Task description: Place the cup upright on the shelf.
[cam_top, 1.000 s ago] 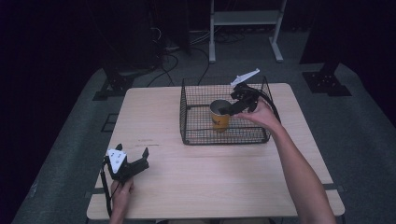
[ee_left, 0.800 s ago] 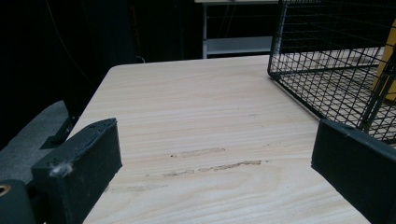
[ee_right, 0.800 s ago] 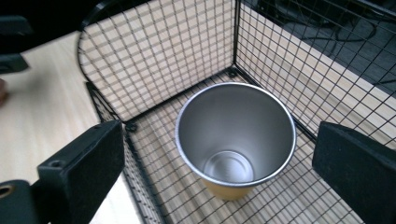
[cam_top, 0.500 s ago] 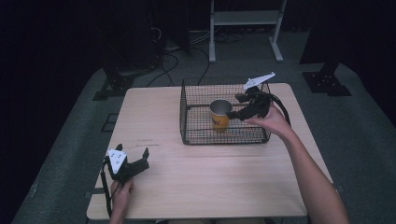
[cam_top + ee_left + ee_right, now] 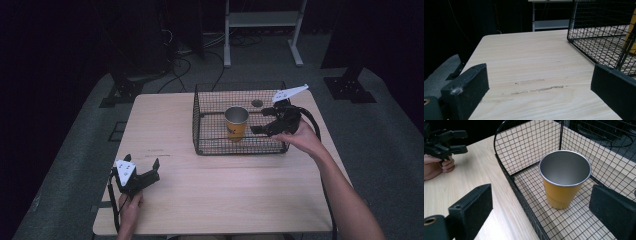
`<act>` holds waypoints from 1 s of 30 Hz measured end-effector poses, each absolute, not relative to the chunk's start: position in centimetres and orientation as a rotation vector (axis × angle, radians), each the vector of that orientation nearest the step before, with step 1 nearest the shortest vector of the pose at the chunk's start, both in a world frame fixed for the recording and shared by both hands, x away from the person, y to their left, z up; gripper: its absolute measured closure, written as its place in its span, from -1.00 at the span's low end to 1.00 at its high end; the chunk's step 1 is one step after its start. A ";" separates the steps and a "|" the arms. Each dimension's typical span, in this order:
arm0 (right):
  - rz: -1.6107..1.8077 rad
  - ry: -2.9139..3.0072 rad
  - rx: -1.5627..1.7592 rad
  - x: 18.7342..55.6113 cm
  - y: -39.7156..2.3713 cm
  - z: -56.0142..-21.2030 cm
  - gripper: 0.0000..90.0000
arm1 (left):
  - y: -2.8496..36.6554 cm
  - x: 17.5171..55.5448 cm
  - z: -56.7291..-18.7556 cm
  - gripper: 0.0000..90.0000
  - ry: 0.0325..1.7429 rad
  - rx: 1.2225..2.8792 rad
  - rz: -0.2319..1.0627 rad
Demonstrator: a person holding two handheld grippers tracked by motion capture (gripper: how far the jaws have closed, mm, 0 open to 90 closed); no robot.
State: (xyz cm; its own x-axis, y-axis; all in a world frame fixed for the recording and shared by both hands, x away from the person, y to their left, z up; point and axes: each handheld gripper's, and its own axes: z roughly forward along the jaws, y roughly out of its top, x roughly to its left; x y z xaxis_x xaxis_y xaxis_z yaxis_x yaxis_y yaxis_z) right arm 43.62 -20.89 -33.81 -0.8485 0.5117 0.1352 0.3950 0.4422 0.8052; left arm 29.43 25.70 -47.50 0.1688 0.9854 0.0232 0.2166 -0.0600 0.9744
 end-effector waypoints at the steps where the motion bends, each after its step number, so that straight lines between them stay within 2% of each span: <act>1: 1.378 2.560 0.806 43.4 -21.0 -33.8 -0.90 | 25.7 29.4 -47.5 -0.98 1.221 1.478 1.001; 14: 1.398 2.559 0.782 40.9 -22.5 -34.3 -0.88 | 25.7 29.4 -47.5 -0.98 1.222 1.478 1.002; 30: 1.437 2.548 0.813 37.4 -24.2 -37.4 -0.87 | 25.6 29.4 -47.5 -0.98 1.222 1.479 1.004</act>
State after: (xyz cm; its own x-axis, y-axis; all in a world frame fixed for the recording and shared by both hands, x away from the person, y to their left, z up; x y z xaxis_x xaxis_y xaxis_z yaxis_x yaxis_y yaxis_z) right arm 37.41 -24.18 -37.38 -0.8516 0.4977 0.1646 0.3983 0.4102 0.8204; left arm 29.38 25.64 -47.50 0.1676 0.9855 0.0269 0.2171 -0.0635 0.9741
